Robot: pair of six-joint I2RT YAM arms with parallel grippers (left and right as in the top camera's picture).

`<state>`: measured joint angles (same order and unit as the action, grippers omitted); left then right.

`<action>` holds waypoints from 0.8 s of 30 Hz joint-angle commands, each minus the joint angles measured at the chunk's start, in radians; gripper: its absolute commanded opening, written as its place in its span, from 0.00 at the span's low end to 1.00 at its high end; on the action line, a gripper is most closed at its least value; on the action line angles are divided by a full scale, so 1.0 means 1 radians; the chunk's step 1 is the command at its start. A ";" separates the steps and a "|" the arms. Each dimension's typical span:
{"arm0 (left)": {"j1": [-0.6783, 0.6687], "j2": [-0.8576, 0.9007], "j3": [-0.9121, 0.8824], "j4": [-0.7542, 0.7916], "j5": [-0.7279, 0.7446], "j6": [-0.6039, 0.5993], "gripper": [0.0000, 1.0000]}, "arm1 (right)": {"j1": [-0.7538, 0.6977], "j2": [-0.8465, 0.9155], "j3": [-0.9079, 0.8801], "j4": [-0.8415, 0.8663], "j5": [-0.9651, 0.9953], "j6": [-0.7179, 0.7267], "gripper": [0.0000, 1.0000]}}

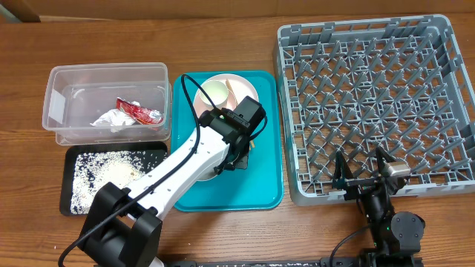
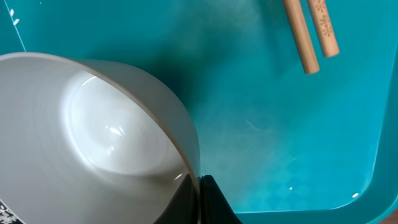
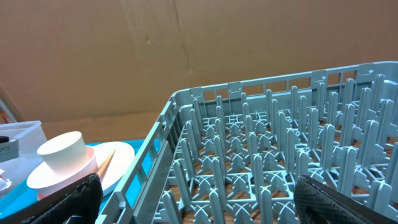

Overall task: Sort waste into correct bins and load items into the dishwasher
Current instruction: 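Lower the bowl onto the teal tray and open the left gripper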

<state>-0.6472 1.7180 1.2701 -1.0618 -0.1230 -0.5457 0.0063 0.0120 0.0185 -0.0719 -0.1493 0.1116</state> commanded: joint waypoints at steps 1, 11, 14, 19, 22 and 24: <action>0.001 0.010 0.017 0.000 -0.043 -0.011 0.05 | -0.002 -0.009 -0.011 0.005 0.003 0.001 1.00; 0.002 0.010 -0.007 0.043 -0.054 -0.011 0.05 | -0.002 -0.009 -0.011 0.005 0.003 0.001 1.00; 0.002 0.010 -0.007 0.042 -0.061 -0.011 0.11 | -0.002 -0.009 -0.011 0.005 0.003 0.001 1.00; -0.001 0.010 -0.007 0.043 -0.060 -0.012 0.05 | -0.002 -0.009 -0.011 0.005 0.003 0.001 1.00; -0.002 0.010 -0.007 0.042 -0.069 -0.011 0.04 | -0.002 -0.009 -0.011 0.005 0.003 0.001 1.00; 0.003 0.010 -0.007 0.043 -0.077 -0.011 0.04 | -0.002 -0.009 -0.011 0.005 0.003 0.001 1.00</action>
<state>-0.6472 1.7180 1.2686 -1.0206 -0.1661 -0.5484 0.0067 0.0120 0.0185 -0.0711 -0.1497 0.1112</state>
